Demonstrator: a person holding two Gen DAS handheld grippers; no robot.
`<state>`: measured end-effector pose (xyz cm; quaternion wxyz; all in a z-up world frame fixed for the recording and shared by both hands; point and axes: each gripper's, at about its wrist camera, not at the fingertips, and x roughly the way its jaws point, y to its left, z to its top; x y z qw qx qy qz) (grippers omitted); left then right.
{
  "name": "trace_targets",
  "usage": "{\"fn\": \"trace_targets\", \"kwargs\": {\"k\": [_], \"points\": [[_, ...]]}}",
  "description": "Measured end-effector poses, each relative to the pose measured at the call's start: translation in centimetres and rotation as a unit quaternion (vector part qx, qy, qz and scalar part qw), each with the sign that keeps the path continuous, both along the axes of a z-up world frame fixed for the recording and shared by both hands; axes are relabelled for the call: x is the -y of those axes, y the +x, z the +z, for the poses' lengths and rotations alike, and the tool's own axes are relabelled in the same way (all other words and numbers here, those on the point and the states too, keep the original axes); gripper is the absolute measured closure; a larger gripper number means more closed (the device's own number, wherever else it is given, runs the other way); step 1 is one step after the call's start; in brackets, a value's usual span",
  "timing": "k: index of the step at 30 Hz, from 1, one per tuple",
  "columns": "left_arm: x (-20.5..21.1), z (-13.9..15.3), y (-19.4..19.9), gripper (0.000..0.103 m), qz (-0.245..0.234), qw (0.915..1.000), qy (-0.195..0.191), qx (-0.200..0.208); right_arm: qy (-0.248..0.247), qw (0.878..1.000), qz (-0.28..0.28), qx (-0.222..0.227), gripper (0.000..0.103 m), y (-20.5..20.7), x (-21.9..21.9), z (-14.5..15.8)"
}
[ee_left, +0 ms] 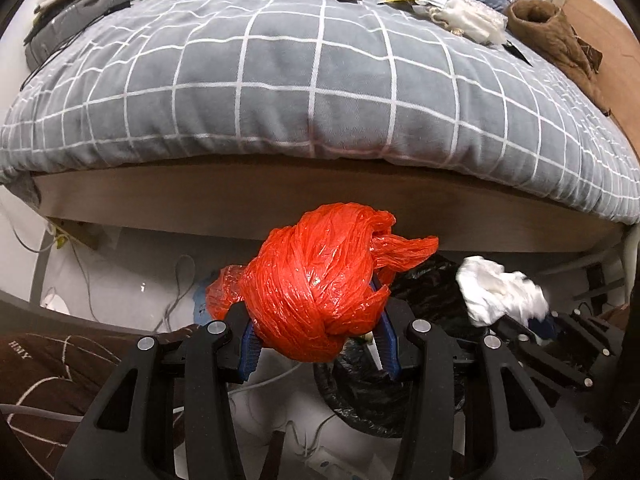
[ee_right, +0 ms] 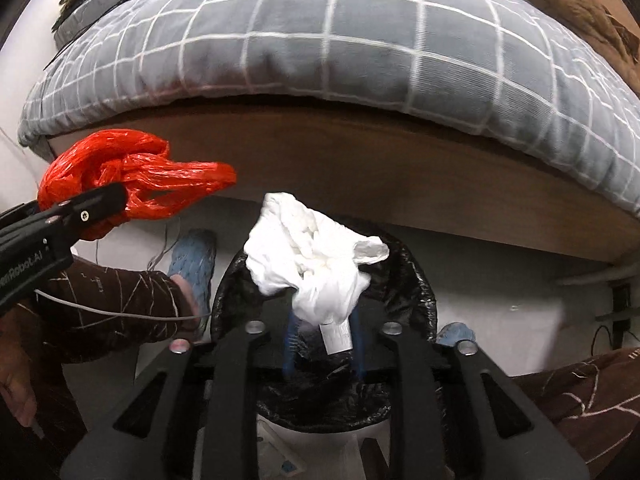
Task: Collect trash
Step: 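Open the right tool to drop the tissue into the bin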
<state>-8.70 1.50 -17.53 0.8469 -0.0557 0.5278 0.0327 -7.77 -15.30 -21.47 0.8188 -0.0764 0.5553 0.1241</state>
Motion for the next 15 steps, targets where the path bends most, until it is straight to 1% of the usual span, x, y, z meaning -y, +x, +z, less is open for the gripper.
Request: {"fn": "trace_targets", "kwargs": {"k": [3,6,8,9,11,13,15], "points": [[0.1,-0.4,0.0,0.057,-0.003,1.0000,0.001,-0.006,0.003,1.000,0.001,0.000,0.066,-0.1,-0.4,-0.3],[0.3,-0.7,0.0,0.057,-0.004,0.9999,0.002,-0.009,0.006,1.000,-0.006,0.005,0.054,-0.1,-0.3,-0.1],[0.5,-0.9,-0.1,0.057,-0.008,0.9999,0.005,-0.011,0.011,1.000,-0.013,0.012,0.043,0.1,-0.1,0.2],[0.7,-1.0,-0.1,0.057,-0.009,0.9999,0.005,-0.013,0.011,1.000,-0.015,0.015,0.040,0.3,0.4,0.4],[0.9,-1.3,-0.1,0.057,-0.013,0.9998,0.004,-0.018,0.011,0.999,-0.024,0.024,0.030,0.4,1.0,0.8],[1.1,-1.5,-0.2,0.057,-0.016,0.9997,0.001,-0.020,0.010,0.999,-0.031,0.028,0.023,0.6,1.7,1.1],[1.6,-1.6,-0.1,0.057,-0.022,0.9995,-0.002,-0.023,-0.002,0.998,-0.038,0.040,0.021,0.5,2.1,1.5]]}}
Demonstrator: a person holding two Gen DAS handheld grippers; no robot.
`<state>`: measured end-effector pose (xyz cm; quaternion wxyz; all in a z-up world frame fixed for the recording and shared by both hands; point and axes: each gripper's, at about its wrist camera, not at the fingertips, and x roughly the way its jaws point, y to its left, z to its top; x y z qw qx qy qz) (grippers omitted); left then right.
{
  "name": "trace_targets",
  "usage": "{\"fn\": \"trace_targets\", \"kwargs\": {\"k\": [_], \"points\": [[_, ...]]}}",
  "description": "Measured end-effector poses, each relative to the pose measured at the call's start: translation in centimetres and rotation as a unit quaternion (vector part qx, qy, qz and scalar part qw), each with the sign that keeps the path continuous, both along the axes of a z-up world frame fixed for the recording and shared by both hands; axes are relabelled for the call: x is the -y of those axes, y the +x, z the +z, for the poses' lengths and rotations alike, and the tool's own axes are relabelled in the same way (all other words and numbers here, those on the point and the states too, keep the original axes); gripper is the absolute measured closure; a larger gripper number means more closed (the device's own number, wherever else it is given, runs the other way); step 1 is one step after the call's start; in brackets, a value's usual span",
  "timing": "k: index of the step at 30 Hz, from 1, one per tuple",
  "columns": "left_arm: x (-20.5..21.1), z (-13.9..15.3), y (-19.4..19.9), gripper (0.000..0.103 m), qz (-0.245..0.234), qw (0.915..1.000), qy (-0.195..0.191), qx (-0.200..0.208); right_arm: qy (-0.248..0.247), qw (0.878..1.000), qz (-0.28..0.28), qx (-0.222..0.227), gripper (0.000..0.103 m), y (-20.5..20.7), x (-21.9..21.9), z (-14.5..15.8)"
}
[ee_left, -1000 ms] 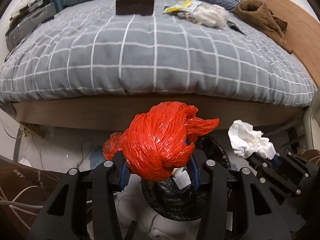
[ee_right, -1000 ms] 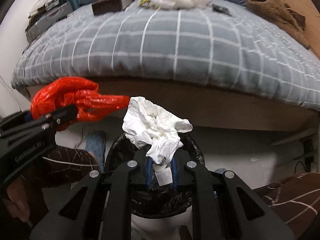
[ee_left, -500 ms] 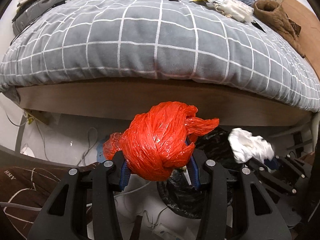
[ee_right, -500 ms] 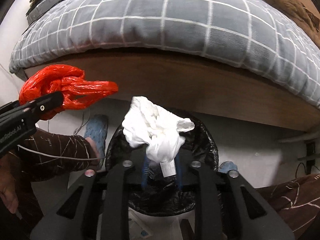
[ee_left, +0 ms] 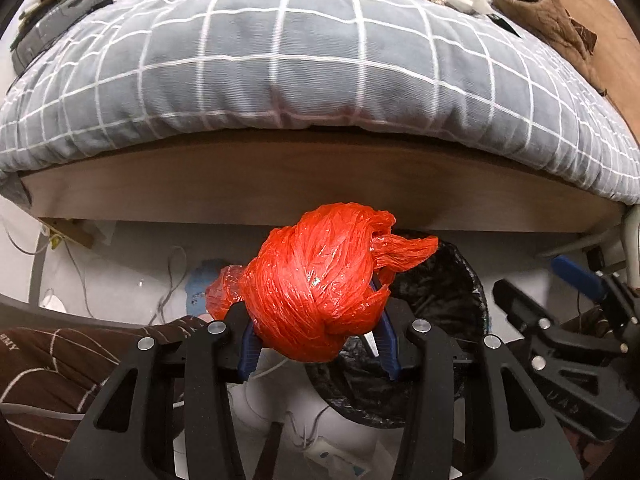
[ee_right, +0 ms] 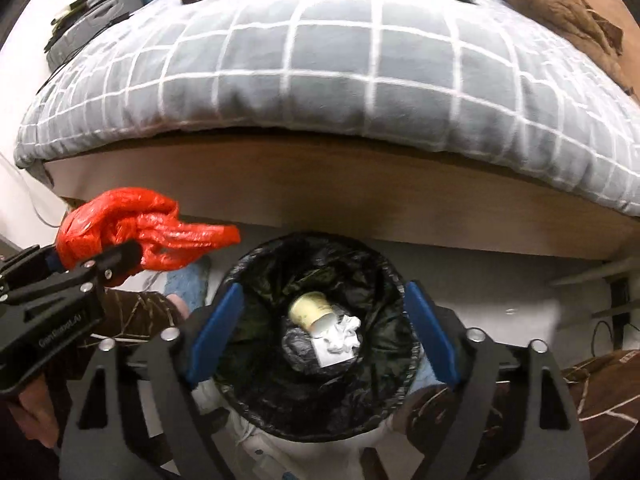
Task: Collect trash
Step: 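Open the right tool to drop the tissue into the bin, then open the left tool to drop the red plastic bag into the bin, then move both open tools from the bin toward the trash on the bed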
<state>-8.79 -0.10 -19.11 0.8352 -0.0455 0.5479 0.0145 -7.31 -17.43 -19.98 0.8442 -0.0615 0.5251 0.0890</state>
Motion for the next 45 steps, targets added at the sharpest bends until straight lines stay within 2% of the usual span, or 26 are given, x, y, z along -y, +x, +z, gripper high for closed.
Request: {"fn": "trace_targets", "kwargs": {"k": [2,5,14,19,23,28,30,38,45], "points": [[0.5,0.1,0.3,0.057,-0.008,1.0000,-0.003,0.000,-0.008,1.000,-0.014,0.013,0.011,0.0,0.8,0.5],[1.8,0.2,0.5,0.057,-0.021,0.9998,-0.005,0.002,-0.012,0.999,-0.030,0.028,0.008,-0.2,3.0,1.4],[5.7,0.2,0.9,0.057,-0.058,0.9981,-0.020,-0.006,-0.020,0.996,-0.074,0.048,0.008,-0.3,9.0,3.3],[7.5,0.1,1.0,0.057,-0.071,0.9972,-0.021,-0.010,-0.013,0.994,-0.093,0.049,0.008,-0.5,10.5,3.9],[8.4,-0.1,0.9,0.055,-0.086,0.9963,-0.005,-0.001,-0.011,0.994,-0.096,0.054,0.008,-0.5,10.6,4.2],[8.8,-0.1,0.5,0.049,-0.084,0.9965,0.001,0.004,-0.015,0.994,-0.084,0.062,0.008,-0.5,9.7,4.3],[9.0,-0.3,0.7,0.041,-0.083,0.9965,0.001,0.009,-0.015,0.994,-0.084,0.064,0.008,-0.5,9.7,4.4],[9.0,0.5,0.6,0.024,-0.087,0.9959,0.008,0.026,-0.012,0.993,-0.086,0.075,0.008,-0.3,9.6,5.0],[7.2,2.2,0.9,0.007,-0.062,0.9966,0.011,0.052,-0.010,0.992,-0.077,0.103,0.008,0.0,9.1,6.3]]}}
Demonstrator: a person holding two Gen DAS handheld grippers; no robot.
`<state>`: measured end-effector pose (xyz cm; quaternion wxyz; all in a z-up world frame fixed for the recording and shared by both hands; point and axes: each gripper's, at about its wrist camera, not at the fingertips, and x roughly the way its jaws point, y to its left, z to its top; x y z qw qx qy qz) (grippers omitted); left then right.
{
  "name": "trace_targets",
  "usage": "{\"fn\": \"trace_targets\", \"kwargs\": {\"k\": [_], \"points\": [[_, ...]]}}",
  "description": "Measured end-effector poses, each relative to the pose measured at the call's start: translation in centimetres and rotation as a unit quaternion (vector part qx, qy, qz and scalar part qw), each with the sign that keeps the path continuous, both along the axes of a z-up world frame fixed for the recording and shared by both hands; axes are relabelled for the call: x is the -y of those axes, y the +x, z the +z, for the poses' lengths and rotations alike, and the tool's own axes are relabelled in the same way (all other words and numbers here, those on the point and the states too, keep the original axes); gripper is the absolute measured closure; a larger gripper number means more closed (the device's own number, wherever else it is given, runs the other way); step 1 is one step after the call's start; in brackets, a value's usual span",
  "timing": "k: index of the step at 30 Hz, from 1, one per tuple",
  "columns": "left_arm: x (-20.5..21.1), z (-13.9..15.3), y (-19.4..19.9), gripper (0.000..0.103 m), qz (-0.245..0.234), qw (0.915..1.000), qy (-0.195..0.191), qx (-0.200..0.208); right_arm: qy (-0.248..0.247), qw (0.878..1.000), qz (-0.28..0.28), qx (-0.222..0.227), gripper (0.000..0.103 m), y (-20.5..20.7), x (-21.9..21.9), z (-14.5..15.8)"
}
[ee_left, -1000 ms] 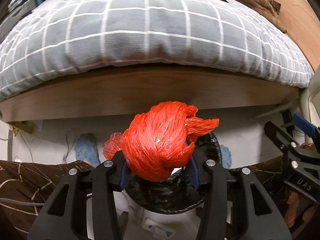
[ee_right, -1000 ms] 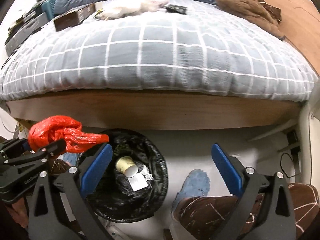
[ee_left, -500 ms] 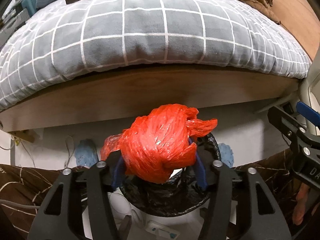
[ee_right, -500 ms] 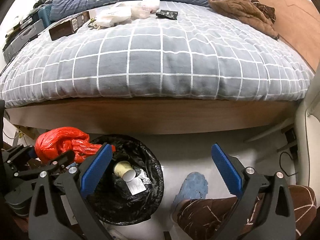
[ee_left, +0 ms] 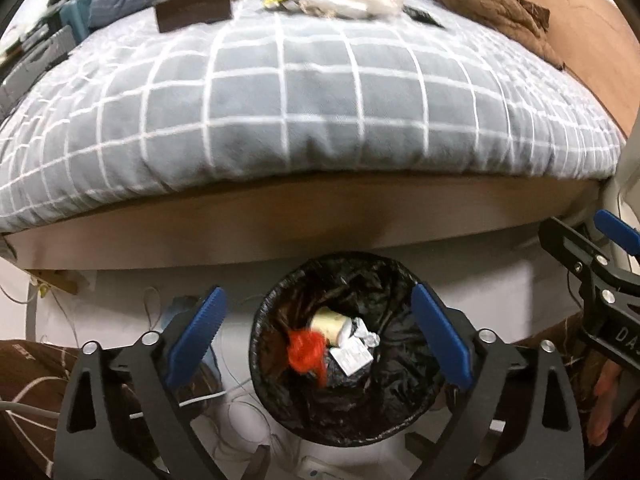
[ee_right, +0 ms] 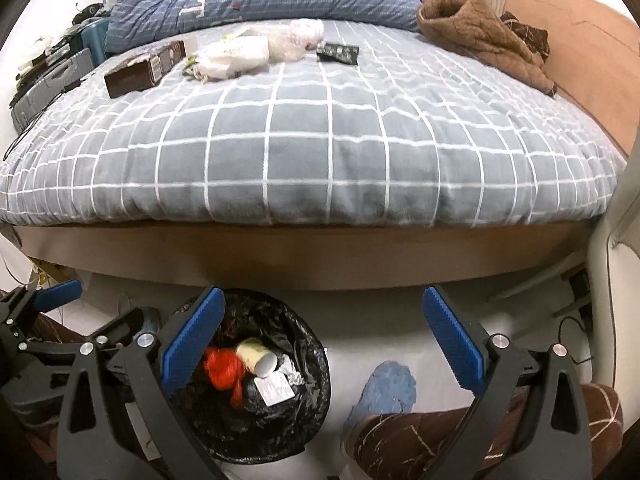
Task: Collect trash
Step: 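Move both open tools from the bin toward the trash on the bed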
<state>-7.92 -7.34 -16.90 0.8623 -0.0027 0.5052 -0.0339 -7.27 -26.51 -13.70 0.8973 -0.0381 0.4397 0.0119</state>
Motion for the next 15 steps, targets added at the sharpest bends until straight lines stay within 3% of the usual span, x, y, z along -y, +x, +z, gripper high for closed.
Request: {"fn": "trace_targets", "kwargs": {"k": [7,15], "points": [[-1.9,2.2,0.5,0.006,0.024,0.9993,0.011,0.025,0.000,0.999,0.020,0.030,0.008,0.9,-0.8,1.9],[-4.0,5.7,2.2,0.006,0.042,0.9977,-0.012,0.051,0.005,0.997,0.028,0.069,0.008,2.9,-1.3,4.9]]}}
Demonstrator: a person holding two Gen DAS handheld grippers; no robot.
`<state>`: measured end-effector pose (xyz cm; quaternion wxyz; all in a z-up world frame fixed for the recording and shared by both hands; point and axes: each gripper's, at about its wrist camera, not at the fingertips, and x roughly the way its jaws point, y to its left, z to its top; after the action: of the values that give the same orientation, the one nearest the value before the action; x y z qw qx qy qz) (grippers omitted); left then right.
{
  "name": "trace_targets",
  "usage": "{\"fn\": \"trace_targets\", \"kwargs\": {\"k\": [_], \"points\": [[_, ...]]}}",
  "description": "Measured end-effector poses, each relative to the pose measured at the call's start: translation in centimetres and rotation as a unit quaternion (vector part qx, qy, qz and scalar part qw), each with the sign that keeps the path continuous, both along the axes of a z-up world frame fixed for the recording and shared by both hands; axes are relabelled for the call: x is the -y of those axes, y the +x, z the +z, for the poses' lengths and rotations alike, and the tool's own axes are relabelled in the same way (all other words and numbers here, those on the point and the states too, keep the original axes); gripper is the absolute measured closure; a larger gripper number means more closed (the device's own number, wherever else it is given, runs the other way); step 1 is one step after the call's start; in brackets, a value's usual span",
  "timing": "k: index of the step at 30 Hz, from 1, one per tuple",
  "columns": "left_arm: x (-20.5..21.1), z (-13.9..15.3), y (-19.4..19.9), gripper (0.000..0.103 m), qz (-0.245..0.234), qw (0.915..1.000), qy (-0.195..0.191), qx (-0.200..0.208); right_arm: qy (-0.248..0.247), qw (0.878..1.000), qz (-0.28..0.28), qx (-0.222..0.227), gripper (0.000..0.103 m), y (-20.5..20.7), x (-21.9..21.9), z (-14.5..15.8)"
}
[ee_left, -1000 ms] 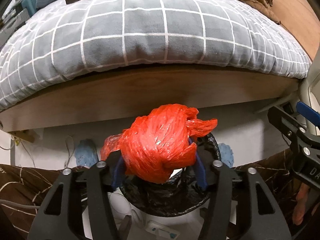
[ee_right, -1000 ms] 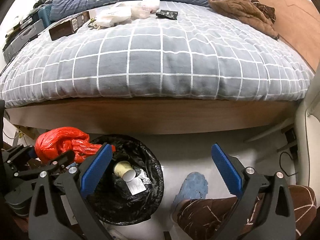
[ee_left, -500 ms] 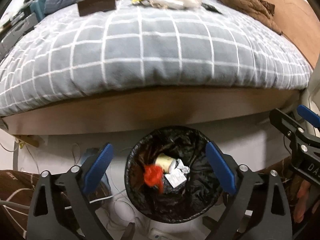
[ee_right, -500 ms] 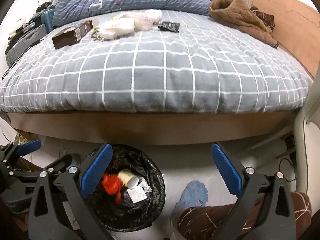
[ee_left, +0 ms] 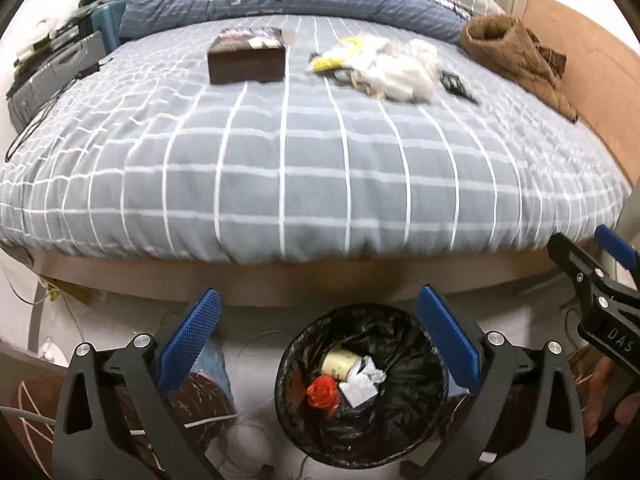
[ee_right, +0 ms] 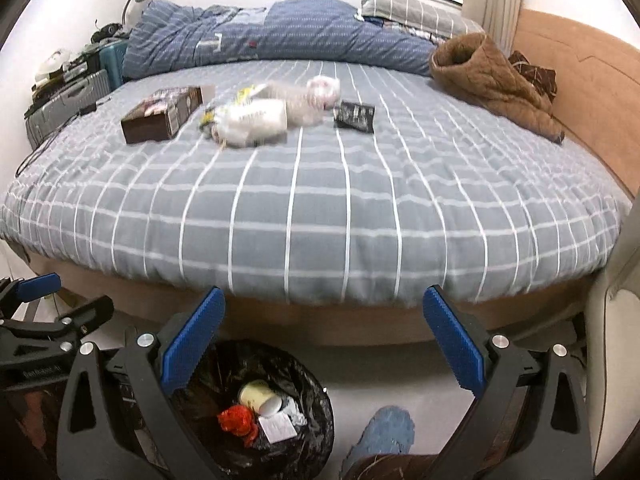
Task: Collect trash
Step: 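Move both open tools from the bin toward the trash on the bed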
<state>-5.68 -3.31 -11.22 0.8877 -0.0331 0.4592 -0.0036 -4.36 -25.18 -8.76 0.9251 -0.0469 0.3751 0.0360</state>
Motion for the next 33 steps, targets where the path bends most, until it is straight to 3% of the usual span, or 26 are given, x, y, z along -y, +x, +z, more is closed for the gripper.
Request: {"fn": "trace_targets", "kwargs": {"k": [7,17,33], "points": [[-2.4,3.5,2.7,0.006,0.028,0.9988,-0.001,0.040,0.010,1.000,0.009,0.028,0.008,2.7,-0.9,2.3],[-5.0,5.9,7.6,0.006,0.048,0.9970,0.010,0.059,0.007,0.998,0.039,0.047,0.008,8.3,-3.8,4.0],[-6.9,4.5,18.9,0.006,0.060,0.9966,0.021,0.053,0.008,0.997,0.068,0.024,0.008,18.2,-7.3,2.2]]}}
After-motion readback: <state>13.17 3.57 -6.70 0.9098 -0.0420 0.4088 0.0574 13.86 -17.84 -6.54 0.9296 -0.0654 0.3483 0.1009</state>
